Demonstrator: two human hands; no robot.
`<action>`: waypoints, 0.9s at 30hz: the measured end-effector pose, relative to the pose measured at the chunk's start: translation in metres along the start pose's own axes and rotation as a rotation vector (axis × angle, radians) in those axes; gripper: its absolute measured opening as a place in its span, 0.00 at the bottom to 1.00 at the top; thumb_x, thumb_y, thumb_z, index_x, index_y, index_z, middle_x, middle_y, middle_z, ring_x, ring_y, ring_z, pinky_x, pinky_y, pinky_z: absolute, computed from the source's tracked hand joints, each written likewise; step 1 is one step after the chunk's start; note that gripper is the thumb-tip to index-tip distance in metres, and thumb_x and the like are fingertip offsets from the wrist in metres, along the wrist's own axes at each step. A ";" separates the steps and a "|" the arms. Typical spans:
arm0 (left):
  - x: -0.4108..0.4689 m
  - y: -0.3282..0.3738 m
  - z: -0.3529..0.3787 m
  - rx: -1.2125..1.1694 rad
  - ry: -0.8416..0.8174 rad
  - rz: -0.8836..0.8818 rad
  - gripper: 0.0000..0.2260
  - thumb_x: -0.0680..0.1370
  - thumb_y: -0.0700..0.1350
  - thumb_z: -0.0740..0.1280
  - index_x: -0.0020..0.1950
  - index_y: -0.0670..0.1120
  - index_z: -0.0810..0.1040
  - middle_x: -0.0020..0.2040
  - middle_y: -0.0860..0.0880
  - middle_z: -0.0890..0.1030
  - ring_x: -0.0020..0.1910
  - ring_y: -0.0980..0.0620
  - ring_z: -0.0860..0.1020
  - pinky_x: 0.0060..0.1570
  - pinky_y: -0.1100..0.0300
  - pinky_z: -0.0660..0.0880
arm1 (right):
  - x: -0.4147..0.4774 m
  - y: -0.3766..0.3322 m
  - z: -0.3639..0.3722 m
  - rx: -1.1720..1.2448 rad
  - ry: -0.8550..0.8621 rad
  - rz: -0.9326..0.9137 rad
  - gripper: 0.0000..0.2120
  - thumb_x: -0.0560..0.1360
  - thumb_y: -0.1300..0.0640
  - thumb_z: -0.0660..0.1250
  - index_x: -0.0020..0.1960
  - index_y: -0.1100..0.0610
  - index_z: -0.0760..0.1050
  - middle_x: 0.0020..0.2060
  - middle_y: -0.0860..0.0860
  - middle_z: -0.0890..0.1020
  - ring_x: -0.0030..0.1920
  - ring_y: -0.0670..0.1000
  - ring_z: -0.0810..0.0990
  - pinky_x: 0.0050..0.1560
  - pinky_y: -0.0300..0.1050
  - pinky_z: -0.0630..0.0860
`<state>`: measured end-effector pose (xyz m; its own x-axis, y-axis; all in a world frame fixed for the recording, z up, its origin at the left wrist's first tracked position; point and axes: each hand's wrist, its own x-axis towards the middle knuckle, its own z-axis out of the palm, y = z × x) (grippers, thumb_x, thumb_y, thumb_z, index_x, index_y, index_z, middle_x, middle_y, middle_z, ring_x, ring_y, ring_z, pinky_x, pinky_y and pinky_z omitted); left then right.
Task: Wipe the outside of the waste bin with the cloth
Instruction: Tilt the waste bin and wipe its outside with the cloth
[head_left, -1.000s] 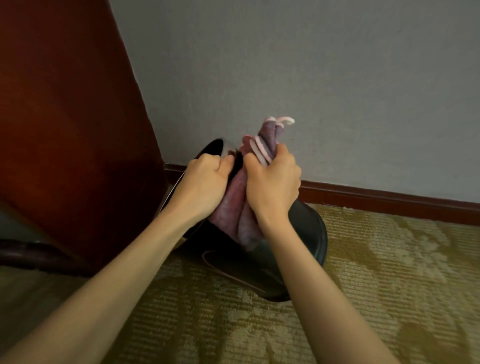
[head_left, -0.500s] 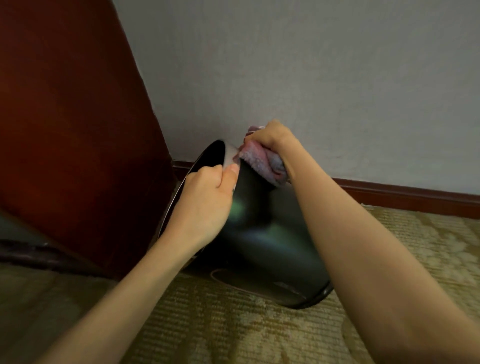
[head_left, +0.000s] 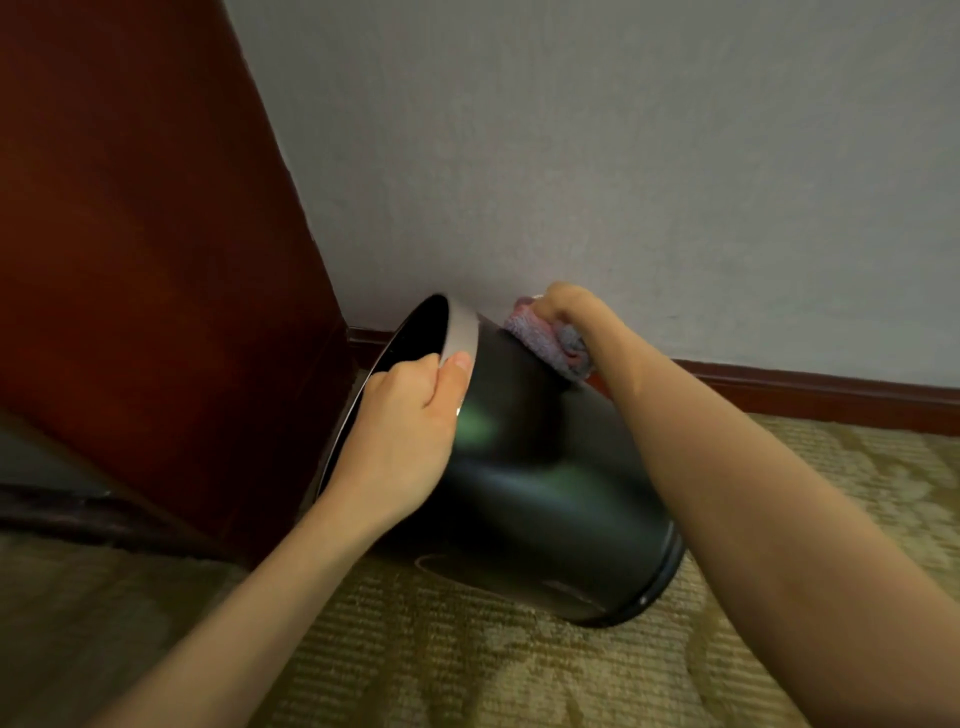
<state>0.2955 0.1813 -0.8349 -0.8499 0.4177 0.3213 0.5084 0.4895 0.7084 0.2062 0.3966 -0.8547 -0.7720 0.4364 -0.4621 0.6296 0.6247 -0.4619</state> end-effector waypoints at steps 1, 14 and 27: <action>0.001 0.000 0.000 -0.004 -0.004 0.001 0.21 0.81 0.49 0.57 0.28 0.46 0.65 0.26 0.49 0.70 0.27 0.51 0.69 0.33 0.53 0.61 | -0.001 0.005 -0.001 0.030 0.031 -0.007 0.20 0.82 0.56 0.52 0.72 0.64 0.62 0.71 0.63 0.66 0.68 0.63 0.67 0.62 0.52 0.65; 0.015 -0.013 -0.005 0.006 0.032 -0.018 0.23 0.80 0.51 0.58 0.32 0.37 0.74 0.30 0.38 0.76 0.31 0.42 0.74 0.33 0.50 0.68 | -0.001 0.107 0.009 0.156 0.182 -0.004 0.19 0.77 0.59 0.61 0.68 0.54 0.71 0.63 0.59 0.75 0.61 0.60 0.74 0.52 0.44 0.69; 0.014 -0.018 -0.006 0.056 0.033 -0.063 0.21 0.81 0.51 0.57 0.34 0.40 0.77 0.31 0.45 0.77 0.32 0.49 0.75 0.32 0.55 0.66 | -0.033 0.096 0.023 0.438 0.454 0.034 0.25 0.68 0.44 0.72 0.55 0.62 0.76 0.53 0.61 0.80 0.52 0.61 0.78 0.42 0.45 0.68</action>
<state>0.2739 0.1740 -0.8394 -0.8843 0.3593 0.2983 0.4596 0.5563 0.6923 0.2944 0.4278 -0.9012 -0.6504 0.7427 -0.1592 0.5575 0.3244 -0.7642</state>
